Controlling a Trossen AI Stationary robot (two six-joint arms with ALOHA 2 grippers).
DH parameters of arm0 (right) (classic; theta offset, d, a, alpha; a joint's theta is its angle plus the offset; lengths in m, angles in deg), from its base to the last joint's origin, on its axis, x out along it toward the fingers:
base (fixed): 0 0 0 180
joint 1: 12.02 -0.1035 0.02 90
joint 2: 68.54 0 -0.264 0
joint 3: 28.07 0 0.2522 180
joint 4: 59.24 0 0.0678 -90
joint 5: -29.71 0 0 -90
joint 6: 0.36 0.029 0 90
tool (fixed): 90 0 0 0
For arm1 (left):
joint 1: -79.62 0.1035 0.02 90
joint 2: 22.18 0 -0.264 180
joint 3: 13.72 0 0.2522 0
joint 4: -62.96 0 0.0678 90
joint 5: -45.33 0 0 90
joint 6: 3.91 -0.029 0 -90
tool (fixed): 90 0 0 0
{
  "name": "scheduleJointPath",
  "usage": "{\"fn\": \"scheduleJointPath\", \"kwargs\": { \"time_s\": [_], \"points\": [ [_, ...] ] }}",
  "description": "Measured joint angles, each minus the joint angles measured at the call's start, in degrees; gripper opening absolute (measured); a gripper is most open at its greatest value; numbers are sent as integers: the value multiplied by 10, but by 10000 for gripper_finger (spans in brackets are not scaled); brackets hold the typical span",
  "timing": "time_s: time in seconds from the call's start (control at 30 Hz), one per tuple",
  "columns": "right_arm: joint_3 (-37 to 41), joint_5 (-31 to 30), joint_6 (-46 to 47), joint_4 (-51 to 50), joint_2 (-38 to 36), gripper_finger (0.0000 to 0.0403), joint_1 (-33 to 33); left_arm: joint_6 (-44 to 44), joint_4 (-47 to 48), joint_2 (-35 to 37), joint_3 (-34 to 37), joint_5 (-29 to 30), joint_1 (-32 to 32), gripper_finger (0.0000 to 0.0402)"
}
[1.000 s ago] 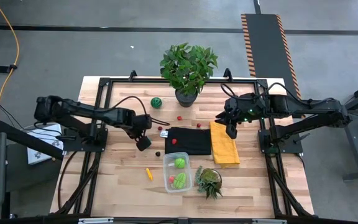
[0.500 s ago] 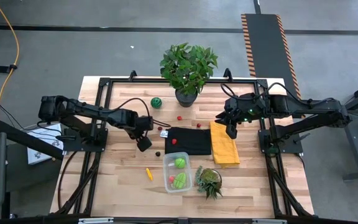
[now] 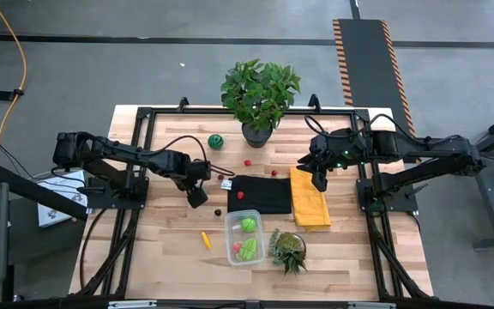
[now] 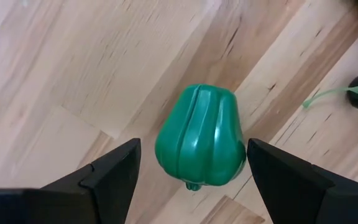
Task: Pick and placing Produce into tupperware
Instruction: Put the bell pepper into the bin
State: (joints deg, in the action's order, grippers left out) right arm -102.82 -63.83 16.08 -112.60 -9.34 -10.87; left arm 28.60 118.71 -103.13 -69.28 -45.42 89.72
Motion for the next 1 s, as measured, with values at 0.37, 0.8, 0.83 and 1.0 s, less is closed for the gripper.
{"fn": "scheduleJointPath", "kwargs": {
  "time_s": [0.37, 0.8, 0.83, 1.0],
  "points": [
    [0, -1, 3, 0, 0, 83, 0, -97, -1, 0, 0, 0, 0, 285],
    [0, -3, 15, 0, 0, 83, 0, -196, 0, 0, 0, -8, 0, 285],
    [0, -3, 15, 0, 0, 83, 0, -203, 1, 0, 0, -8, 0, 285],
    [0, -3, 15, 0, 0, 83, 0, -222, 0, 0, 0, -7, 0, 285]
  ]
}}
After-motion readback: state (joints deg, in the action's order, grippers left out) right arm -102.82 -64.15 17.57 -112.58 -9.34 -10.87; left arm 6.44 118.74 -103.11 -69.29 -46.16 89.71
